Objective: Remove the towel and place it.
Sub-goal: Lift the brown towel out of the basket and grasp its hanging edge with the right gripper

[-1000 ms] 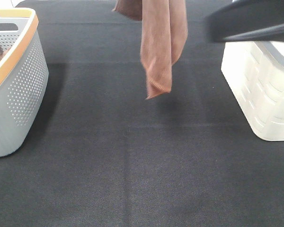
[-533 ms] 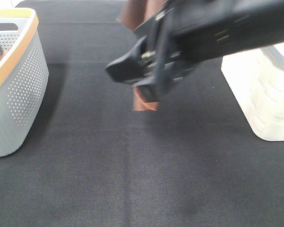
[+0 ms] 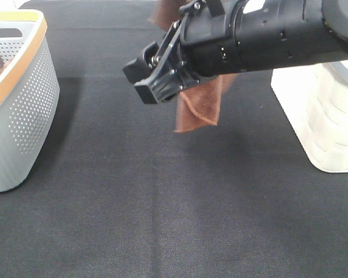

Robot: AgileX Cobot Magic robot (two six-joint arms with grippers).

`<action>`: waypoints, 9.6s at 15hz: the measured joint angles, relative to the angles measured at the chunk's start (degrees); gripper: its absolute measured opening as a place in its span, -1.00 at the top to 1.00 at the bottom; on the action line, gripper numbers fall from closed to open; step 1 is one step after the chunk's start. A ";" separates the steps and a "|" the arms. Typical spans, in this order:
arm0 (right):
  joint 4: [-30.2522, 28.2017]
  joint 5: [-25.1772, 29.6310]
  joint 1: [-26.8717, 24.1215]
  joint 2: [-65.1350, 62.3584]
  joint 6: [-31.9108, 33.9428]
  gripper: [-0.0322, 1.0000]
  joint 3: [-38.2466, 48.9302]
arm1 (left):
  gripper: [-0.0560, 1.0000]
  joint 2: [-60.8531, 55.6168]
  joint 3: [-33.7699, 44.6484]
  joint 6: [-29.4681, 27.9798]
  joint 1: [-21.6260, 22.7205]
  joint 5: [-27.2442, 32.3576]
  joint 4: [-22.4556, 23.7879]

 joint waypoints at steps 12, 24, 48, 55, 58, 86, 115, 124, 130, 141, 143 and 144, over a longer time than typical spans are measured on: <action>9.74 -9.57 0.00 0.00 0.06 -0.55 1.09 | 0.89 -7.73 0.00 -6.59 0.00 1.89 12.83; 40.28 -24.35 0.00 0.00 -27.62 -0.55 1.09 | 0.89 -12.20 0.00 -19.25 0.00 6.88 33.86; 50.71 3.67 0.00 -9.63 -41.71 -0.54 1.15 | 0.89 -10.54 0.00 -29.51 0.00 7.85 48.13; 50.53 14.15 0.00 -3.44 -42.23 -0.46 -2.06 | 0.89 -9.22 0.00 -29.51 0.00 7.51 43.49; 50.53 14.09 0.00 1.95 -42.97 -0.45 -4.98 | 0.89 -7.22 0.00 -29.51 0.00 7.51 40.91; 62.85 -35.98 6.88 18.28 -54.20 -0.44 -14.73 | 0.89 -7.68 0.00 -29.45 0.00 7.56 39.59; 62.91 -45.66 6.88 18.28 -55.46 -0.23 -15.18 | 0.89 -13.58 0.00 -29.45 0.00 15.81 41.20; 64.29 -38.10 6.88 14.32 -59.76 0.92 -15.18 | 0.89 -13.46 0.00 -29.51 0.00 15.81 60.68; 64.17 -31.91 6.88 8.19 -61.82 0.92 -12.95 | 0.89 -10.60 0.00 -29.51 0.00 15.81 74.83; 64.06 -18.96 6.88 7.91 -64.17 0.83 2.01 | 0.89 0.86 0.00 -29.45 0.00 27.62 75.86; 64.06 -18.85 6.88 7.91 -64.17 0.58 3.95 | 0.89 2.69 0.00 -29.45 0.00 28.59 74.94; 64.06 -18.85 6.88 7.91 -64.17 0.58 3.95 | 0.89 2.69 0.00 -29.45 0.00 28.59 74.94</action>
